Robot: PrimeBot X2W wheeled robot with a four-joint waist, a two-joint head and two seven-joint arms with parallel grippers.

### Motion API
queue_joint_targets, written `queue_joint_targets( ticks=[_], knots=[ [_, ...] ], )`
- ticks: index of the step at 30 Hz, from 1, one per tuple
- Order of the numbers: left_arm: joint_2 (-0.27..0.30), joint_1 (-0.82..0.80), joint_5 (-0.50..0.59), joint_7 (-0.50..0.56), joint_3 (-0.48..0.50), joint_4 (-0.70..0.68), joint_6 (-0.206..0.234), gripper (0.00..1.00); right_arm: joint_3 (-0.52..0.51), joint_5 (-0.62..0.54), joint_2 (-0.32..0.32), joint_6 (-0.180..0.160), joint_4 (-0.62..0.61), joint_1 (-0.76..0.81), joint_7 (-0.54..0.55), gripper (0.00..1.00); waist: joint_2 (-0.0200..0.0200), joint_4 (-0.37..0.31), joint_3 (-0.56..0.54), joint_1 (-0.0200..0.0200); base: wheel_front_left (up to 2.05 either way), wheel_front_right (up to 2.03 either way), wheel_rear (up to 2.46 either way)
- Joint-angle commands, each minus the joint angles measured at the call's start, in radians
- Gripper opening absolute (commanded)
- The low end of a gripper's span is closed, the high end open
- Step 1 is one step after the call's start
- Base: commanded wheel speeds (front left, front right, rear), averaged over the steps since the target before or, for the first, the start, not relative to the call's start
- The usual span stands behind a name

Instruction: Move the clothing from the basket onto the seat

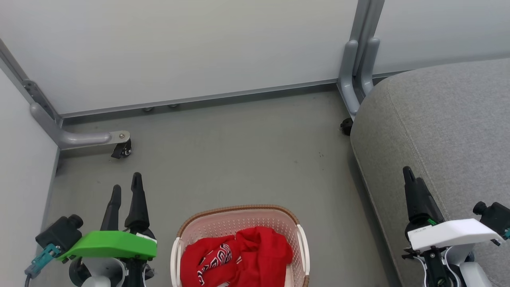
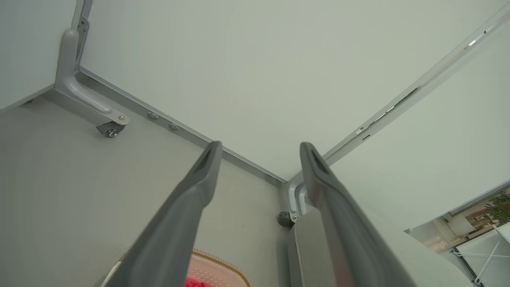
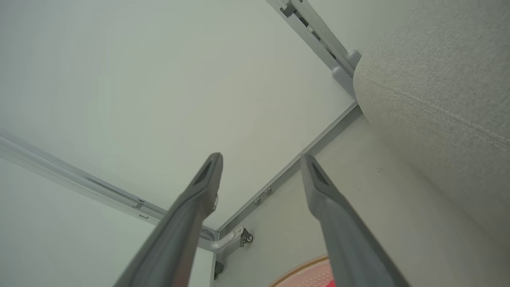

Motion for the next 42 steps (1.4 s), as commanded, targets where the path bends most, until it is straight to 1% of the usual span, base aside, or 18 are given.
queue_joint_targets(
  ticks=[1, 11, 17, 27, 42],
  knots=[
    [0.007, -0.025, 0.043, -0.011, -0.006, -0.009, 0.006, 1.0, -0.001, -0.035, -0.008, 0.0, -0.019, -0.007, -0.011, 1.0, 0.0045, 0.001, 0.0, 0.0, 0.0, 0.0, 0.0],
    [0.008, -0.019, 0.209, -0.04, -0.028, 0.012, 0.021, 1.0, 0.006, -0.182, -0.009, 0.0, -0.03, 0.004, -0.04, 1.0, 0.0053, 0.006, -0.003, 0.0, 0.0, 0.0, 0.0],
    [0.009, -0.019, 0.286, -0.056, -0.039, 0.015, 0.031, 1.0, 0.014, -0.261, -0.01, 0.0, -0.03, 0.008, -0.056, 1.0, 0.0058, 0.008, -0.003, 0.0, 0.0, 0.0, 0.0],
    [0.01, -0.024, 0.395, -0.08, -0.061, 0.023, 0.045, 1.0, 0.016, -0.381, -0.011, 0.0, -0.014, 0.01, -0.081, 1.0, 0.0067, 0.015, 0.002, 0.0, 0.0, 0.0, 0.0],
    [0.011, -0.021, 0.524, -0.113, -0.077, 0.017, 0.065, 1.0, 0.028, -0.517, -0.012, 0.0, -0.006, 0.014, -0.114, 1.0, 0.0079, 0.024, 0.005, 0.0, 0.0, 0.0, 0.0]
  ],
)
